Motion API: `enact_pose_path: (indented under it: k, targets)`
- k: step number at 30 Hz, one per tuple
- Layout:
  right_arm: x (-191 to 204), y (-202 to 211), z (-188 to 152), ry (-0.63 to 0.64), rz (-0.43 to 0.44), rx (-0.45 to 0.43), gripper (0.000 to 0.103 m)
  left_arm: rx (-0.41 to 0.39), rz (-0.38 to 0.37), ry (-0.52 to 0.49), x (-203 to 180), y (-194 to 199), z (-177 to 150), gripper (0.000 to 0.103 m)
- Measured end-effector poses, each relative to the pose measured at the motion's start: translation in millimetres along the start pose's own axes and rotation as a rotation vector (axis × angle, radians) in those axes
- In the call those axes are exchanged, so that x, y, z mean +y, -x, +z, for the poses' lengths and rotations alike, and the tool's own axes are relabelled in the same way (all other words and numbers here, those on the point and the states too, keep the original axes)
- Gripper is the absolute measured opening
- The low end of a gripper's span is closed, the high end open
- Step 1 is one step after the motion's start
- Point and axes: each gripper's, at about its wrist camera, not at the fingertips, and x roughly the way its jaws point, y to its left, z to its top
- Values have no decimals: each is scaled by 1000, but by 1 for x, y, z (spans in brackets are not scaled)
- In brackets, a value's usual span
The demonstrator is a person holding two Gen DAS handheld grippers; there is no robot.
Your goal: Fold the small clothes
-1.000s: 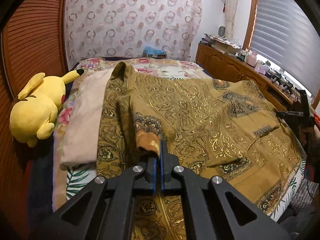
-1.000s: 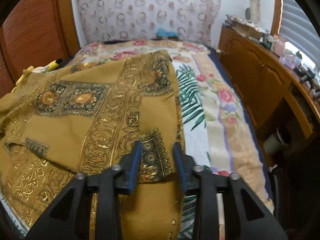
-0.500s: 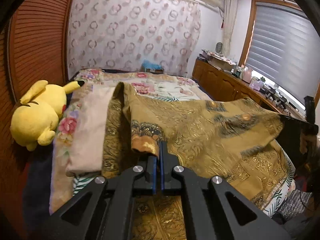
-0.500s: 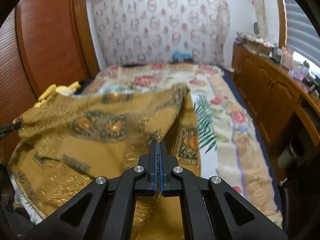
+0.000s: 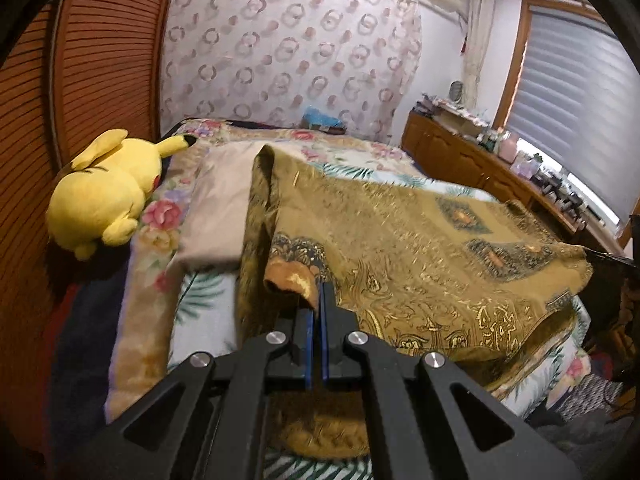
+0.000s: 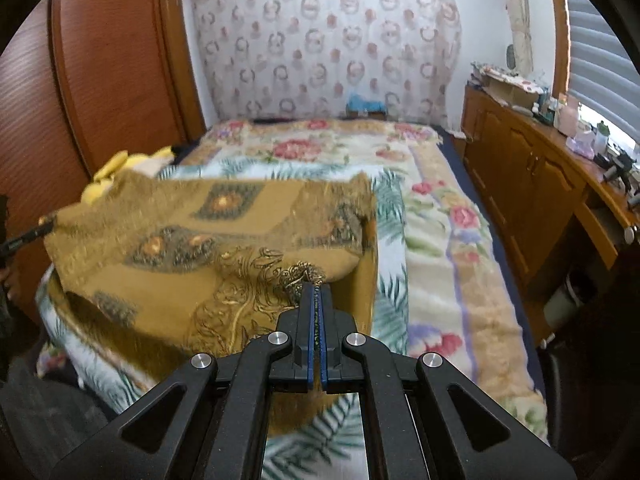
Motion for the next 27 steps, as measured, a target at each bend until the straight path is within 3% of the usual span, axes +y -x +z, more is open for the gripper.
enact_pose_path:
  k: [8,11,13,18,27]
  targets:
    - [5,-14,-16,19,-66,45,2,32,13,-5,-5,-3,-14,0]
    - [8,-10,-10,35,-79,21,6,16,23,-24,-9,4,-12,12]
    - [13,-7,-6,53,-101,2,15,10,28,-37,-12,6,-10,29]
    - [31,-15,5,94,-66,-33,24,9,53,-68,-20,5,-7,48]
    - [77,-69,5,136,22,-7,27,50,106,-72,-22,-13,-14,51]
